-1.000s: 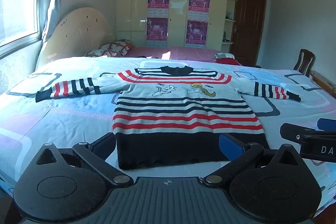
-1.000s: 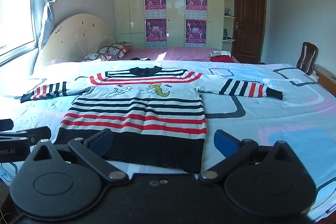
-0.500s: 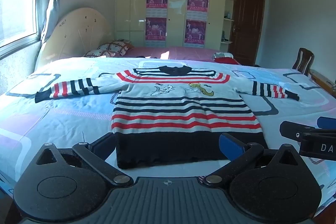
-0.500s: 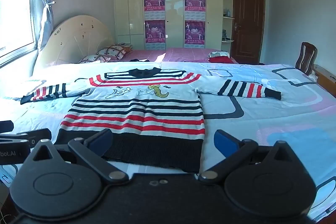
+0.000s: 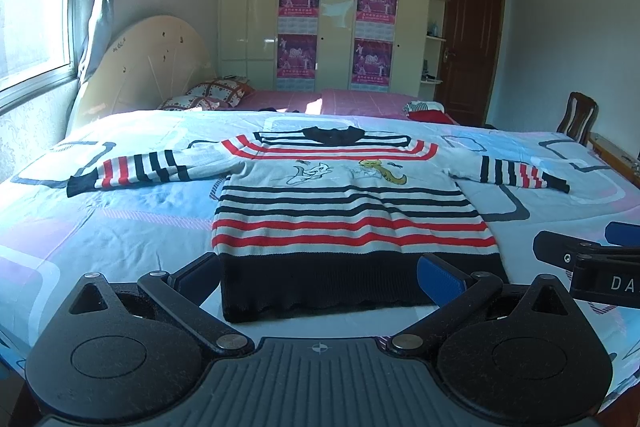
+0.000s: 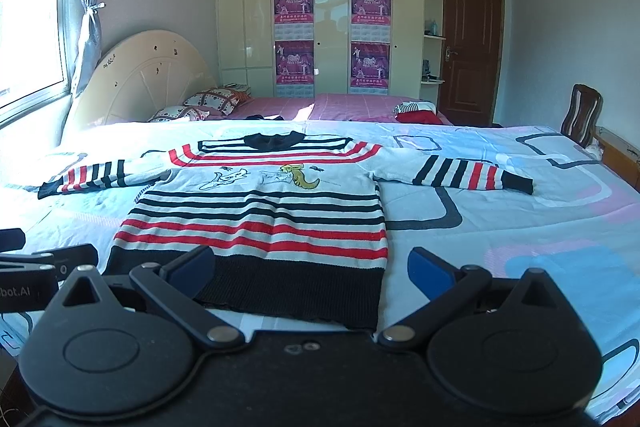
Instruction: Fold small clothes
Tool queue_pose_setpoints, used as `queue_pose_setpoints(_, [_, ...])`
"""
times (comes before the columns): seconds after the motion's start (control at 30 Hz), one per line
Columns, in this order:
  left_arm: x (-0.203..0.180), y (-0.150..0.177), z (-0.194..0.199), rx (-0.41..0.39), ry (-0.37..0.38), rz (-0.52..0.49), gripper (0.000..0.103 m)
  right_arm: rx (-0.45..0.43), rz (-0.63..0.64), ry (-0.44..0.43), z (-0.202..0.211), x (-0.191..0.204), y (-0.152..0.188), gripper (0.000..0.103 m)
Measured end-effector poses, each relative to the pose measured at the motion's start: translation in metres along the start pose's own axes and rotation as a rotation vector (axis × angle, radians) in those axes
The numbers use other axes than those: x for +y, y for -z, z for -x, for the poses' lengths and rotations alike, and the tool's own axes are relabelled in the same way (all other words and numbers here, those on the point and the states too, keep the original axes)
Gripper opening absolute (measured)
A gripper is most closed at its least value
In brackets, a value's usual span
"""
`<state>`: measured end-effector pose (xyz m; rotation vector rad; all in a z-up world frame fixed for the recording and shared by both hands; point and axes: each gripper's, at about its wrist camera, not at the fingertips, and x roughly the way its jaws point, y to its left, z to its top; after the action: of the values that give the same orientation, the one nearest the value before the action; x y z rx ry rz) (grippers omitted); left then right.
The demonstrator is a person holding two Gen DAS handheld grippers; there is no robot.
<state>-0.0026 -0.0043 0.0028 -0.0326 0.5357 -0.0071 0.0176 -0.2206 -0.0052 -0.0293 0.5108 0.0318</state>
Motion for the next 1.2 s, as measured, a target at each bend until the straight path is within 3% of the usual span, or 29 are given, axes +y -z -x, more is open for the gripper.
queue_pose_setpoints(1.2, [-0.0030,0.0011,0.0059,-0.005,-0.014,-0.005,0.103,-0.012,0.002,0.010,0.0039,-0.0030,0.0018,0.103])
